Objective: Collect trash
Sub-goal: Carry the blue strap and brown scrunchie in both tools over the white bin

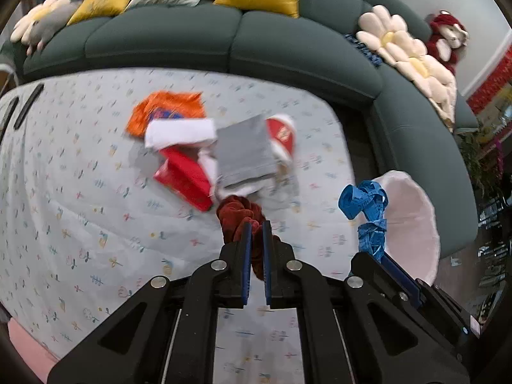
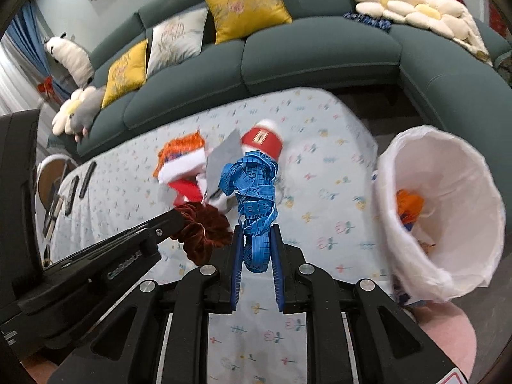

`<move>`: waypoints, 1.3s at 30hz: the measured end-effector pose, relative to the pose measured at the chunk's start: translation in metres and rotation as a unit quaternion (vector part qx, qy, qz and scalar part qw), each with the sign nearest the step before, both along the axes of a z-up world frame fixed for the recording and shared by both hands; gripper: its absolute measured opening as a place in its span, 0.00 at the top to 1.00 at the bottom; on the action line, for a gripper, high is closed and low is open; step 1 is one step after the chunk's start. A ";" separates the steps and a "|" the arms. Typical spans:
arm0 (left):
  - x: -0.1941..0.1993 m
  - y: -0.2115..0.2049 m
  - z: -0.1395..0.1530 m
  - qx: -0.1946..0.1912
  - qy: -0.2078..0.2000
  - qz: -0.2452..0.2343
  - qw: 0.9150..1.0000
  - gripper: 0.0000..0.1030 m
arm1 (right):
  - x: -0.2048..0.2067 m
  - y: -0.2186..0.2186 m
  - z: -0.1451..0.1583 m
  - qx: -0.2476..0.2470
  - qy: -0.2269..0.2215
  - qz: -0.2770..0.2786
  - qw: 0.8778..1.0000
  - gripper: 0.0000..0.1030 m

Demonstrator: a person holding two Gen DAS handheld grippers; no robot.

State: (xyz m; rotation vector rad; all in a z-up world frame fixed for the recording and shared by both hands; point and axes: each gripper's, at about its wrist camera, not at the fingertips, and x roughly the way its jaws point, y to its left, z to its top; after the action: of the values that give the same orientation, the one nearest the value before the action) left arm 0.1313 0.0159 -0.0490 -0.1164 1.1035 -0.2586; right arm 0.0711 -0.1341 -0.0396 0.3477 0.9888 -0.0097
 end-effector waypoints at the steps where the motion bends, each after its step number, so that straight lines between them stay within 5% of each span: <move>1: -0.001 -0.005 0.005 -0.001 -0.005 -0.004 1.000 0.94 | -0.004 -0.005 0.006 -0.001 -0.007 -0.005 1.000 0.85; 19: -0.032 -0.131 0.078 -0.009 -0.088 -0.116 0.989 0.94 | -0.054 -0.120 0.059 -0.016 -0.074 -0.101 0.992 0.85; 39: -0.036 -0.238 0.053 -0.003 -0.071 -0.215 0.974 0.94 | -0.080 -0.211 0.030 -0.028 -0.044 -0.168 0.984 0.85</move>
State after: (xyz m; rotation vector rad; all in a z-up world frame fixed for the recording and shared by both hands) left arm 0.0950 -0.2220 0.0039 0.1382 0.9766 -0.6478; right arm -0.0088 -0.3450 -0.0098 0.4565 0.8326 -0.3249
